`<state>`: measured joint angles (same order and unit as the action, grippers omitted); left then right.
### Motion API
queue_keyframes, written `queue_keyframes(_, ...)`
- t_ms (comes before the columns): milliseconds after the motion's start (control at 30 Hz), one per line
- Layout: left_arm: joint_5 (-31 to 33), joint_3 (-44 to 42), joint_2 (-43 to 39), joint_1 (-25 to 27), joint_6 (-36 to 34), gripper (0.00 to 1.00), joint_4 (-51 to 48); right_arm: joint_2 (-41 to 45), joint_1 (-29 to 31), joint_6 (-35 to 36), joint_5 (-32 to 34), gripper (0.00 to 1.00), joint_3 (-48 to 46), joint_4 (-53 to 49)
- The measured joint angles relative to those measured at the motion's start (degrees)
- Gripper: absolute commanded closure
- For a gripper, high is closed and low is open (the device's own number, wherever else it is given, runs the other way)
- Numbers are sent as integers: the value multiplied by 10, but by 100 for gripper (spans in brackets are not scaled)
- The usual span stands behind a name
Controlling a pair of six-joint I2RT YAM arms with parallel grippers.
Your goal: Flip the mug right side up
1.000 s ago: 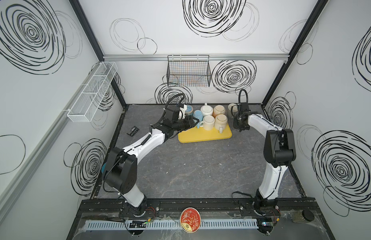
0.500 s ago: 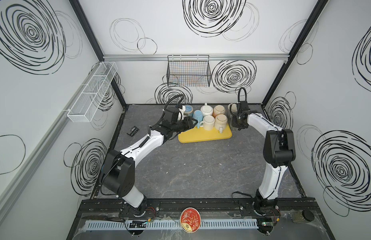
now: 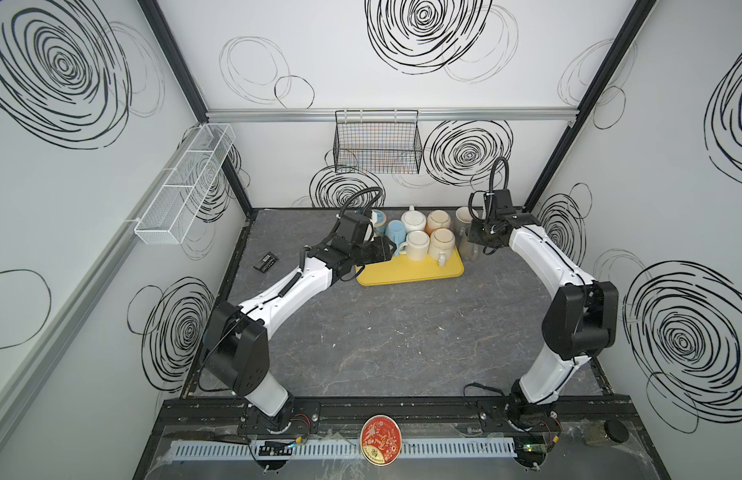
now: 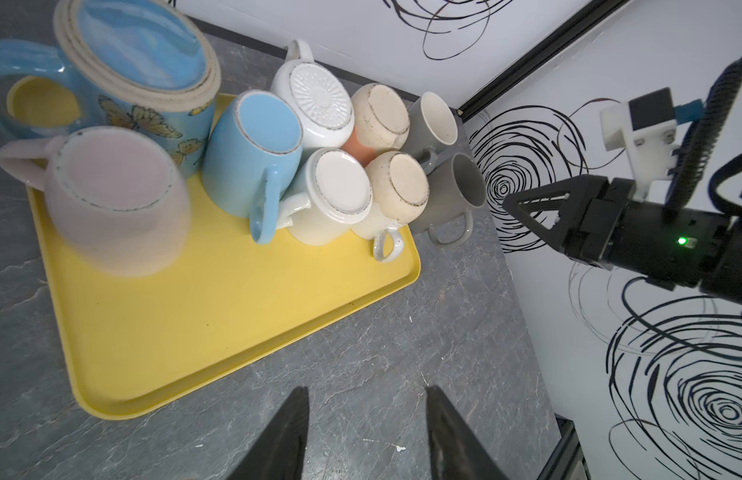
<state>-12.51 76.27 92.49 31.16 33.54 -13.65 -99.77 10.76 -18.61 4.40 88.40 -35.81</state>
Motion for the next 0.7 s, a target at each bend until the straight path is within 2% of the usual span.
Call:
queue_keyframes(167, 43, 20, 32, 46, -21, 49, -7, 0, 57, -6, -12, 51, -6, 1)
queue_keyframes(267, 56, 14, 54, 57, -23, 50, -8, -23, 87, -14, -20, 50, -5, 1)
queue_keyframes(500, 106, -58, 75, 39, -25, 51, 14, -107, 93, -32, -23, 49, 0, -7)
queue_keyframes(700, 132, -76, 132, 8, -27, 52, 34, -123, 86, -38, -23, 49, 0, -13)
